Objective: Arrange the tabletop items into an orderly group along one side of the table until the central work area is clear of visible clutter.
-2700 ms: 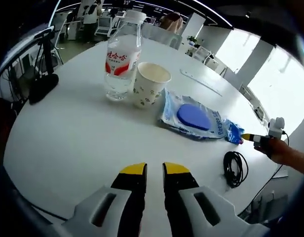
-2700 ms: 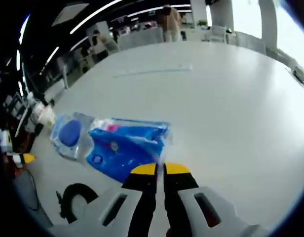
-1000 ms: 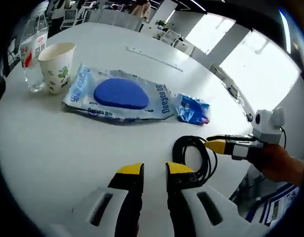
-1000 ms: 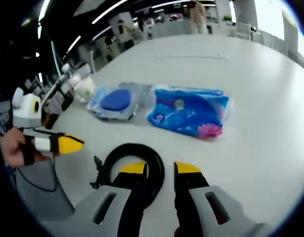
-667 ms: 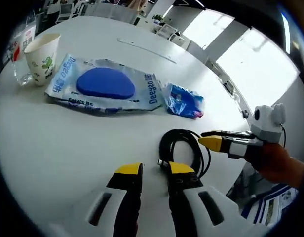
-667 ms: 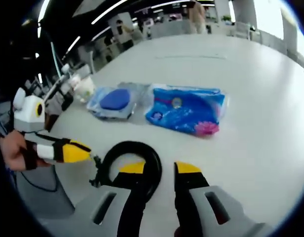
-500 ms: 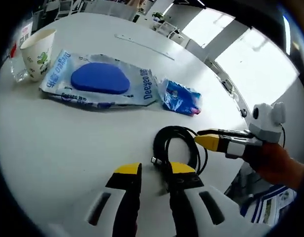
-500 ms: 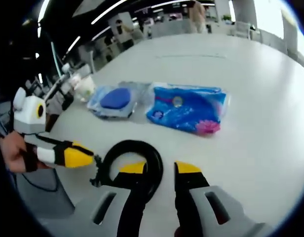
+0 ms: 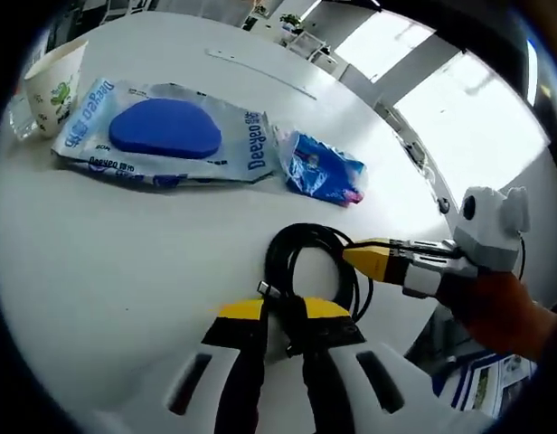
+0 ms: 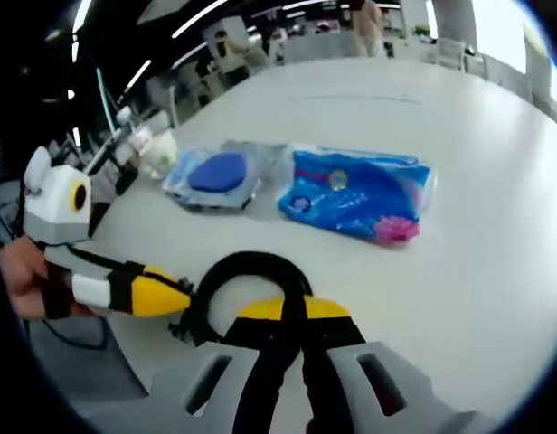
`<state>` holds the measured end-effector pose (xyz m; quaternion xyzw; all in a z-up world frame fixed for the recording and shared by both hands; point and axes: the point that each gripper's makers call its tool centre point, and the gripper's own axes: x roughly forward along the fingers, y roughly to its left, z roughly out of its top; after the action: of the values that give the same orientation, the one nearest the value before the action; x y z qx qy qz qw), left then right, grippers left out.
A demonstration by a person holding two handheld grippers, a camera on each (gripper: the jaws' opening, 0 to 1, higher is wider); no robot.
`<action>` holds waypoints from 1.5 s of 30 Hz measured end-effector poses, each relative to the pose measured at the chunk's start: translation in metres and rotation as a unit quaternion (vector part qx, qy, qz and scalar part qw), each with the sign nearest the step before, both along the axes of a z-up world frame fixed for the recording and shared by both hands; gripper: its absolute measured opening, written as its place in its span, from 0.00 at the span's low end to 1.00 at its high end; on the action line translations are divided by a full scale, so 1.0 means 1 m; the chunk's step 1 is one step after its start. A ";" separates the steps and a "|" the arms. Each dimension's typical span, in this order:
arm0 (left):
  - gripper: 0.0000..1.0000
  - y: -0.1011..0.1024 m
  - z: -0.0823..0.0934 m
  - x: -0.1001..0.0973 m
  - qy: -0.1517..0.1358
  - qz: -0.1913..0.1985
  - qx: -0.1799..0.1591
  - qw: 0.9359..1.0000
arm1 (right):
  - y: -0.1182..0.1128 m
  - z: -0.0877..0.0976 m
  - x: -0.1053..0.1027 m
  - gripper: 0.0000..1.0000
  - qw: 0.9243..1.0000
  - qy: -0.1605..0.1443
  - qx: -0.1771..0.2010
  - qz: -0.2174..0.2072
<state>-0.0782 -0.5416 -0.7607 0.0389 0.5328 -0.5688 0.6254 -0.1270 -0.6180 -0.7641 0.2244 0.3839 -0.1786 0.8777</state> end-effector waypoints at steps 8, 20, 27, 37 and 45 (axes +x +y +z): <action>0.09 -0.005 0.001 0.011 0.006 0.018 -0.002 1.000 | -0.005 0.002 0.010 0.01 1.000 -0.007 0.008 -0.002; 0.07 -0.011 0.003 0.037 -0.005 0.036 -0.005 0.999 | -0.006 0.004 0.029 0.03 1.000 -0.013 0.004 0.006; 0.10 -0.002 0.007 0.050 -0.008 0.047 -0.010 0.999 | -0.003 0.003 0.026 0.13 1.000 -0.009 0.000 0.006; 0.13 0.031 0.021 0.091 -0.065 0.049 -0.018 0.997 | -0.007 0.019 0.018 0.17 0.999 -0.026 -0.029 0.014; 0.16 0.062 0.040 0.133 -0.125 0.049 -0.035 0.990 | -0.010 0.040 0.016 0.23 0.997 -0.040 -0.059 0.036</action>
<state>0.0553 -0.4799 -0.7210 0.0614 0.4315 -0.5469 0.7148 -0.1110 -0.6277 -0.7243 0.1655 0.3447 -0.1599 0.9101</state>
